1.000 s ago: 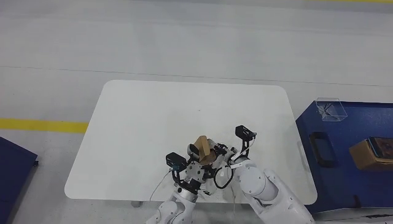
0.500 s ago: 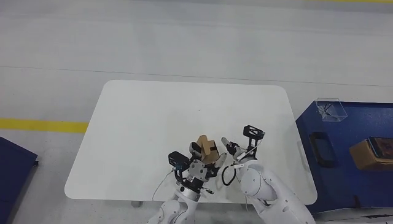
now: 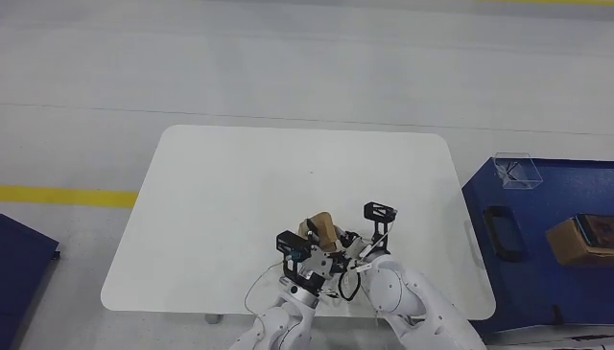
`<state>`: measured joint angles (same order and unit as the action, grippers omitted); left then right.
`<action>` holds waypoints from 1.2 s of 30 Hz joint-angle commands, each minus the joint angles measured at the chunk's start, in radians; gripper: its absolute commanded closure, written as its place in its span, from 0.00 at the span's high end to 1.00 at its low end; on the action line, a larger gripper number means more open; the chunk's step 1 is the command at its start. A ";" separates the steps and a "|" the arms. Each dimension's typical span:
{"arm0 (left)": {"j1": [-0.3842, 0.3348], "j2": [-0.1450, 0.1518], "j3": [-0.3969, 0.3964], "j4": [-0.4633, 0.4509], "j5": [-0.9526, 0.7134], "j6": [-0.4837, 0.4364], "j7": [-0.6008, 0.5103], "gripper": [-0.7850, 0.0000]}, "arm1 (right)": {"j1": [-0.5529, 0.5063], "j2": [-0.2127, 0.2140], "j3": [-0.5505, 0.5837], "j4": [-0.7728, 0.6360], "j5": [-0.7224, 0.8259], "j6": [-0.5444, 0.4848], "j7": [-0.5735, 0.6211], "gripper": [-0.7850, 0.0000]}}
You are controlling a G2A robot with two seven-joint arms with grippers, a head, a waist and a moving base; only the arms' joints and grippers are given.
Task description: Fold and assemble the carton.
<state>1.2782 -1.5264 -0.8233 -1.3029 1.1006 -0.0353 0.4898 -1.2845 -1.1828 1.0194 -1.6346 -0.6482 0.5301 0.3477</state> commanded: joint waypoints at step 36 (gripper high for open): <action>-0.009 -0.027 -0.026 0.053 -0.003 0.011 -0.025 1.00 | -0.119 0.011 0.179 -0.082 0.158 -0.249 0.025 1.00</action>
<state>1.2693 -1.5524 -0.8488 -1.2512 1.0976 -0.0233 0.4653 -1.4007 -1.1729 1.1955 -1.7144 -0.4772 0.2960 0.3684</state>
